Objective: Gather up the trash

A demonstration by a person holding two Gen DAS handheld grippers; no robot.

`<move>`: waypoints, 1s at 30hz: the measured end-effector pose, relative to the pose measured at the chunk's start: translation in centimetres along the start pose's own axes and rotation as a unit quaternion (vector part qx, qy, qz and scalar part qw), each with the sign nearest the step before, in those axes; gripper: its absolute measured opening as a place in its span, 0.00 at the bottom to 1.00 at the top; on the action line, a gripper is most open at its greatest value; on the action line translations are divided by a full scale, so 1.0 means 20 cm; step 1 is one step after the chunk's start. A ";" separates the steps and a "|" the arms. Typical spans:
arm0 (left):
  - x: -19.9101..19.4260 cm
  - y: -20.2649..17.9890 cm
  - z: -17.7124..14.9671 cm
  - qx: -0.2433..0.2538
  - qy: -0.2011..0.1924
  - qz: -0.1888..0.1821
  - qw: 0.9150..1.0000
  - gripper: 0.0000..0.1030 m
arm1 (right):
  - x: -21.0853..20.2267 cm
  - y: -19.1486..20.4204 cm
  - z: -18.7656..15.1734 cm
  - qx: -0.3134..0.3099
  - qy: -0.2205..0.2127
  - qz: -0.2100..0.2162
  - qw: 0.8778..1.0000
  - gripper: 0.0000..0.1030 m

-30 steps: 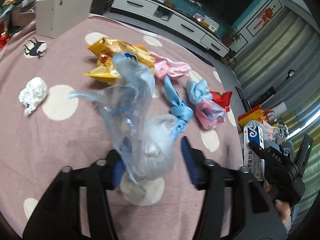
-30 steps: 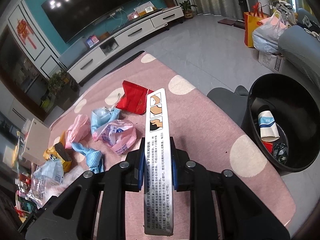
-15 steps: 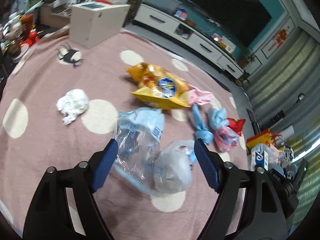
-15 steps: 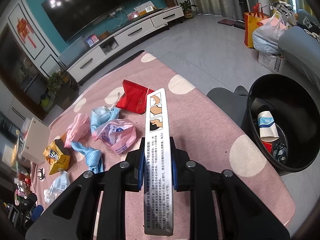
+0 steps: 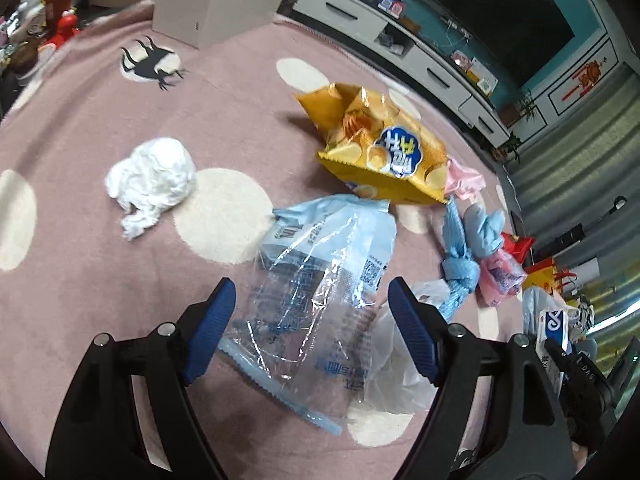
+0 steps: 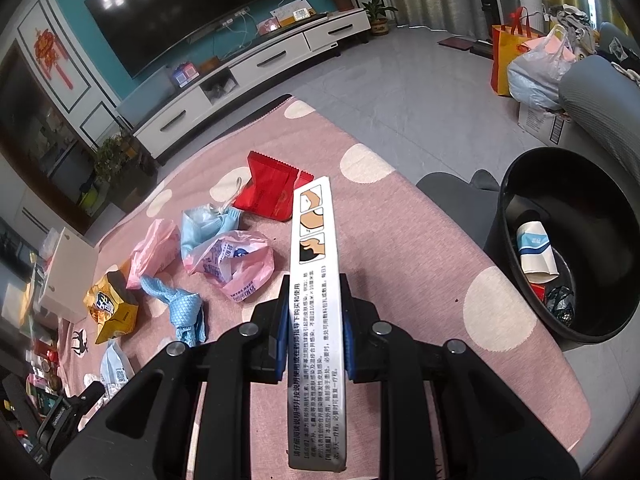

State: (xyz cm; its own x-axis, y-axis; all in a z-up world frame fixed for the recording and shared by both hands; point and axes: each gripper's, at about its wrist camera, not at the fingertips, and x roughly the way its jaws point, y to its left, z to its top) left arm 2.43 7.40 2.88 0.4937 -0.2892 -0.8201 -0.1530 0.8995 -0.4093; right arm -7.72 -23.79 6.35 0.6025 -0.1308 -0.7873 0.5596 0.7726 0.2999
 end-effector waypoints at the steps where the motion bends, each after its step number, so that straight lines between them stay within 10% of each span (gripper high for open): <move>1: 0.01 0.00 0.00 0.004 0.003 0.007 1.000 0.73 | 0.00 0.00 0.00 -0.001 0.001 0.000 1.000 0.21; 12: -0.01 -0.02 -0.03 0.005 -0.009 0.015 1.000 0.17 | 0.01 0.01 0.00 -0.001 -0.001 -0.002 1.000 0.21; 30: -0.42 -0.53 -0.19 0.111 -0.121 -0.101 0.981 0.15 | -0.18 -0.15 0.06 0.029 -0.049 0.005 0.998 0.21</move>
State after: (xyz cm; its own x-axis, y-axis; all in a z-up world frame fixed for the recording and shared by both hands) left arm -3.47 -0.97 12.63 0.6874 -0.4063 -0.6020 0.1456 0.8891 -0.4339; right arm -10.85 -26.44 8.86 0.6596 -0.1865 -0.7281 0.5836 0.7375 0.3398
